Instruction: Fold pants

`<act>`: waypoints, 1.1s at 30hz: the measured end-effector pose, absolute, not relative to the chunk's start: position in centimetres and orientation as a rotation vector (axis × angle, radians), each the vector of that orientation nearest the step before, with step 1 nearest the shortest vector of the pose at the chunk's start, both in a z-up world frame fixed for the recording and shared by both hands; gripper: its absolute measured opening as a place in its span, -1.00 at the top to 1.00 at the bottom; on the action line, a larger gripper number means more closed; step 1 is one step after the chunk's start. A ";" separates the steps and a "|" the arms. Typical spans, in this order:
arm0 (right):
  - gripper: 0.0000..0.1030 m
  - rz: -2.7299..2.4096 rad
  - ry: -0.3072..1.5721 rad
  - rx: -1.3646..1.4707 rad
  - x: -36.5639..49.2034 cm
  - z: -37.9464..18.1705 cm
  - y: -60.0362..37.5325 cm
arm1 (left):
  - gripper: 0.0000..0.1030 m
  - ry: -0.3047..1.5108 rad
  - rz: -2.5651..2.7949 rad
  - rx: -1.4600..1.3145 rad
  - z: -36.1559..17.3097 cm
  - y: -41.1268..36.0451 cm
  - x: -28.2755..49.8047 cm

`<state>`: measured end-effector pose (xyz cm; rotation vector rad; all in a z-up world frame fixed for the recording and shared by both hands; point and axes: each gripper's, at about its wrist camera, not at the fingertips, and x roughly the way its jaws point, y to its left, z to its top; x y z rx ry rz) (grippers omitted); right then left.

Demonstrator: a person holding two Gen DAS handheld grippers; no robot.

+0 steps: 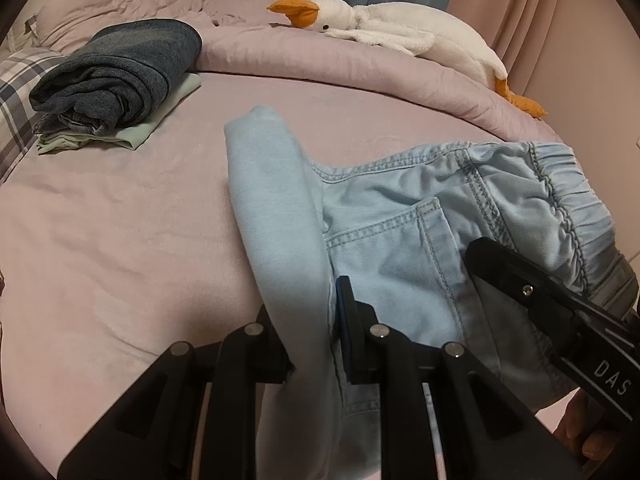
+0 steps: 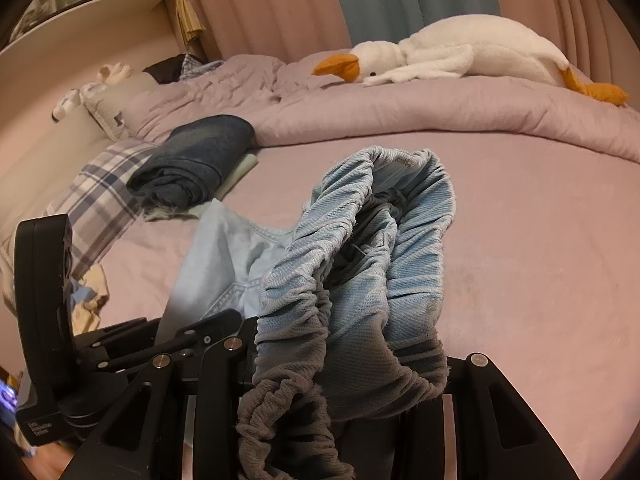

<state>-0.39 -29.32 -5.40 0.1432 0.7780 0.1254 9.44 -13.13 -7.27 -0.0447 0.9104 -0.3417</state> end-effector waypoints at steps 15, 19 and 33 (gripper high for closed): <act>0.25 0.098 0.837 0.171 0.5 -6.8 -30.4 | 0.64 0.935 -0.332 -0.003 -8.2 -13.4 10.2; 0.25 0.091 0.850 0.174 0.6 -7.1 -30.7 | 0.64 0.939 -0.330 -0.001 -8.3 -13.4 10.3; 0.25 0.065 0.891 0.208 1.0 -8.2 -31.7 | 0.55 0.947 -0.320 0.017 -8.8 -13.2 10.5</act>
